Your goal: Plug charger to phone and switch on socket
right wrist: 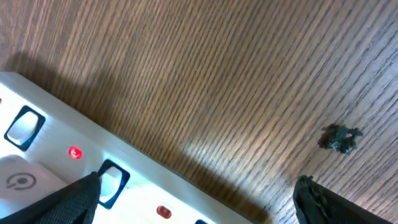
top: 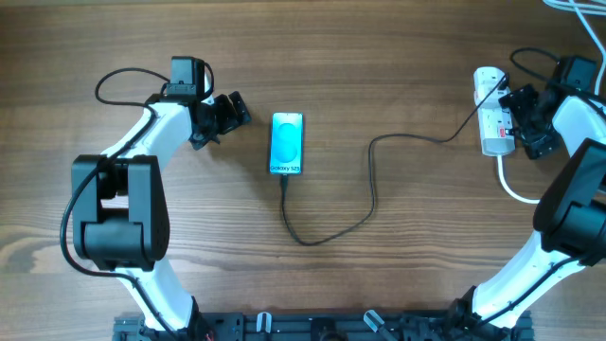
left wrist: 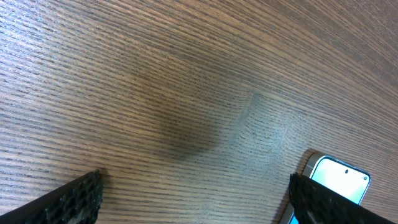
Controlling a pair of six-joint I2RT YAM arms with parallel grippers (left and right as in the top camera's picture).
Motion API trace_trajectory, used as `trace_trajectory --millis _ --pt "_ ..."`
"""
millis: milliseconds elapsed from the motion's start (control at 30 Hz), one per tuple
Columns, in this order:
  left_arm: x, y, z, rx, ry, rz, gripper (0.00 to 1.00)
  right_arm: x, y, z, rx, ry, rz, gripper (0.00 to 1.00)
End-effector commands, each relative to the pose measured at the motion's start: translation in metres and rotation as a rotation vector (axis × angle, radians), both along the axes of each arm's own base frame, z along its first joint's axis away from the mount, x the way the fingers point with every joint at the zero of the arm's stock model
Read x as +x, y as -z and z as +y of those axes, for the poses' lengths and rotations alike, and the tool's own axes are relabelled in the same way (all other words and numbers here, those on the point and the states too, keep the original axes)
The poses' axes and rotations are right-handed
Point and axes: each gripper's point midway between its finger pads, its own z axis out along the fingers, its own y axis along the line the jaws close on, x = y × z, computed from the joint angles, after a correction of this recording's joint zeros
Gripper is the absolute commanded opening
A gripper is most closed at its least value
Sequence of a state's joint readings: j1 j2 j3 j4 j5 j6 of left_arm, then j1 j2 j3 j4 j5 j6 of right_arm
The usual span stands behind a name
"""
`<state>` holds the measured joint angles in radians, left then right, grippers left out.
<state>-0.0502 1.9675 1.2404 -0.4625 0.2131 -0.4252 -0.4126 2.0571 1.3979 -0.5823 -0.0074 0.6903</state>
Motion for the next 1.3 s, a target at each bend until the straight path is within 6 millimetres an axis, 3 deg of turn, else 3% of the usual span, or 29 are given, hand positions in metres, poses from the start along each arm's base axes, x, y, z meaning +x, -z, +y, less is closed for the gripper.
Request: trace_trajectory --millis 0,367,633,800,1000,1100,1267 --pt "-0.016 0.028 0.008 0.023 -0.025 0.077 1.0 -0.004 0.021 0.034 0.084 -0.093 0.045 1.0" --pt "-0.016 0.028 0.008 0.024 -0.025 0.077 1.0 -0.015 0.022 0.015 0.092 -0.042 0.059 1.0" --pt "-0.015 0.028 0.008 0.023 -0.025 0.077 1.0 -0.015 0.021 0.019 0.138 -0.049 0.041 1.0" --pt "-0.015 0.028 0.008 0.024 -0.025 0.077 1.0 -0.015 0.021 0.019 0.089 -0.218 0.051 1.0" --pt "-0.016 0.028 0.008 0.024 -0.025 0.077 1.0 -0.021 0.014 0.011 0.092 -0.205 0.064 1.0" --pt "-0.016 0.028 0.008 0.023 -0.025 0.077 1.0 -0.028 0.002 0.002 0.091 -0.2 0.07 1.0" --pt "-0.016 0.028 0.008 0.024 -0.025 0.077 1.0 -0.036 -0.039 -0.002 0.088 -0.196 0.065 1.0"
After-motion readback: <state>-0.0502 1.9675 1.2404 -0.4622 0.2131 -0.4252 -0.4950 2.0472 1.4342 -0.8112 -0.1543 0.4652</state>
